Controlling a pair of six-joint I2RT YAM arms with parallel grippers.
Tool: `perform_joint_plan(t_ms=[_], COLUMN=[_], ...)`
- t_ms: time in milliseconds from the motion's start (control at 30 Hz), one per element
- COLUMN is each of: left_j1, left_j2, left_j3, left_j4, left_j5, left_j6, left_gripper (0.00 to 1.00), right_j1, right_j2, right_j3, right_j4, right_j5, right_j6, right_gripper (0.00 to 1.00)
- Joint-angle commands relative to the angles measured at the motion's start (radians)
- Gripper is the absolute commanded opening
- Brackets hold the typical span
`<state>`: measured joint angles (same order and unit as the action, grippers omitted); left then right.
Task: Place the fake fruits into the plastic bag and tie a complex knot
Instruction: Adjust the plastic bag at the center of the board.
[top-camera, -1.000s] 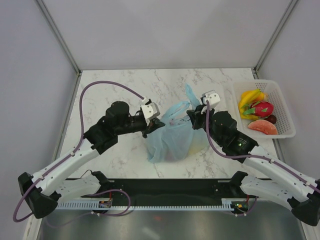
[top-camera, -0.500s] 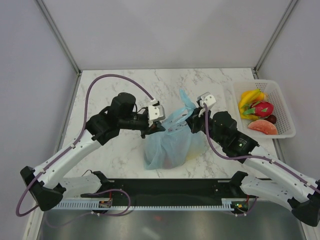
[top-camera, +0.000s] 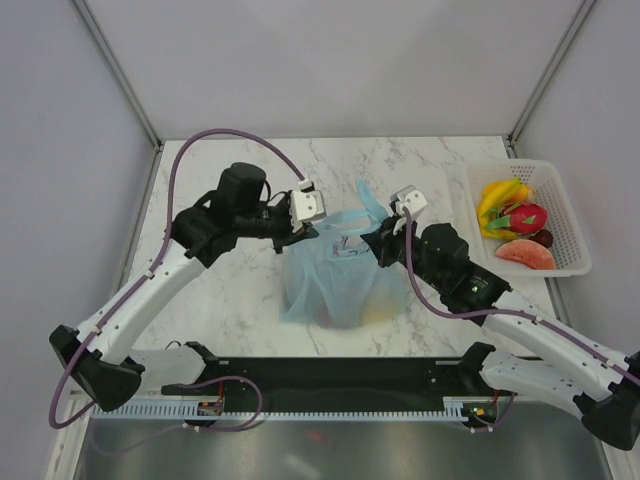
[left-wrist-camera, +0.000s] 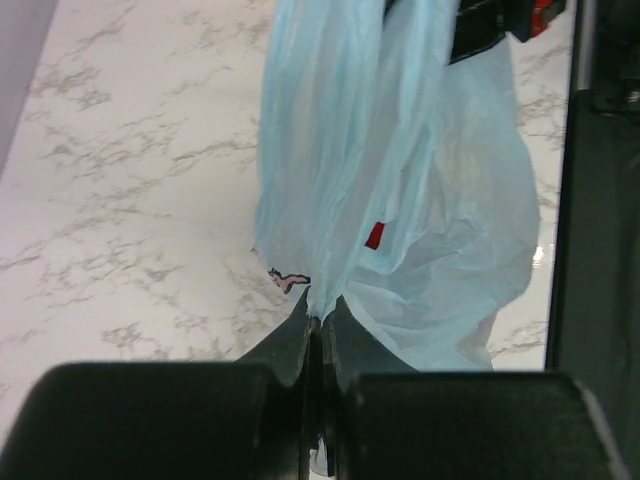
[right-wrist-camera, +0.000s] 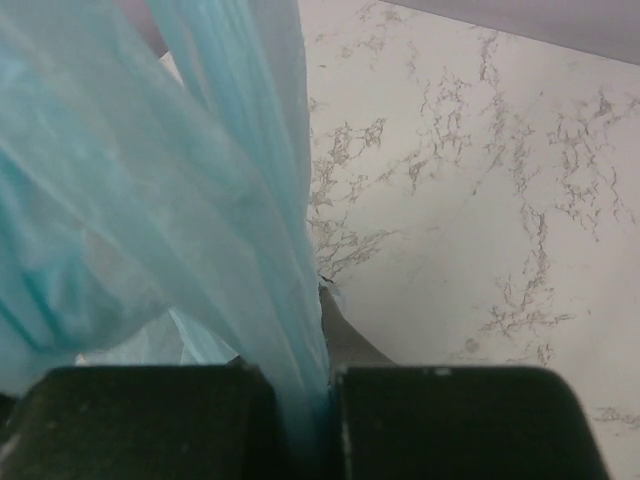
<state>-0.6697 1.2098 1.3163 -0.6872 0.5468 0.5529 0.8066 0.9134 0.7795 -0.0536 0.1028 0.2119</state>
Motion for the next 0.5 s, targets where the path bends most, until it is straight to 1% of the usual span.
perform_joint_plan(t_ms=[0,67,167,300,333,400,433,467], left_j1=[0.062,0.096,0.124,0.122,0.122,0.121,0.122,0.121], left_j2=[0.002,-0.001,-0.007,-0.045,-0.068,-0.104,-0.142,-0.159], left_j3=[0.066,0.070,0.066,0.002,-0.026,-0.058,-0.086,-0.098], left_j4=[0.000,-0.014,-0.046,-0.037,-0.029,0.015,0.032,0.046], left_j5=[-0.022,-0.001,0.067,0.108,0.114,0.139,0.146,0.150], left_j6=[0.110,0.163,0.200,0.202,0.196,0.176,0.167,0.163], left_gripper=[0.02,0.02,0.02,0.03,0.08,0.15,0.24,0.27], right_j1=[-0.001,0.000,-0.001,-0.001,-0.001,0.000,-0.001,-0.001], right_j2=[0.050,0.083,0.148,0.133,0.128,0.116,0.111,0.107], right_j3=[0.033,0.059,0.078,0.035,0.027,0.023,0.020,0.020], right_j4=[0.110,0.135,0.152,0.192,0.193,0.192,0.190,0.189], right_j5=[0.020,0.015,0.029,0.058,0.064,0.074,0.078,0.080], right_j6=[0.041,0.044,0.049,0.047,0.047,0.047,0.047,0.047], right_gripper=[0.00,0.00,0.00,0.00,0.00,0.00,0.00,0.00])
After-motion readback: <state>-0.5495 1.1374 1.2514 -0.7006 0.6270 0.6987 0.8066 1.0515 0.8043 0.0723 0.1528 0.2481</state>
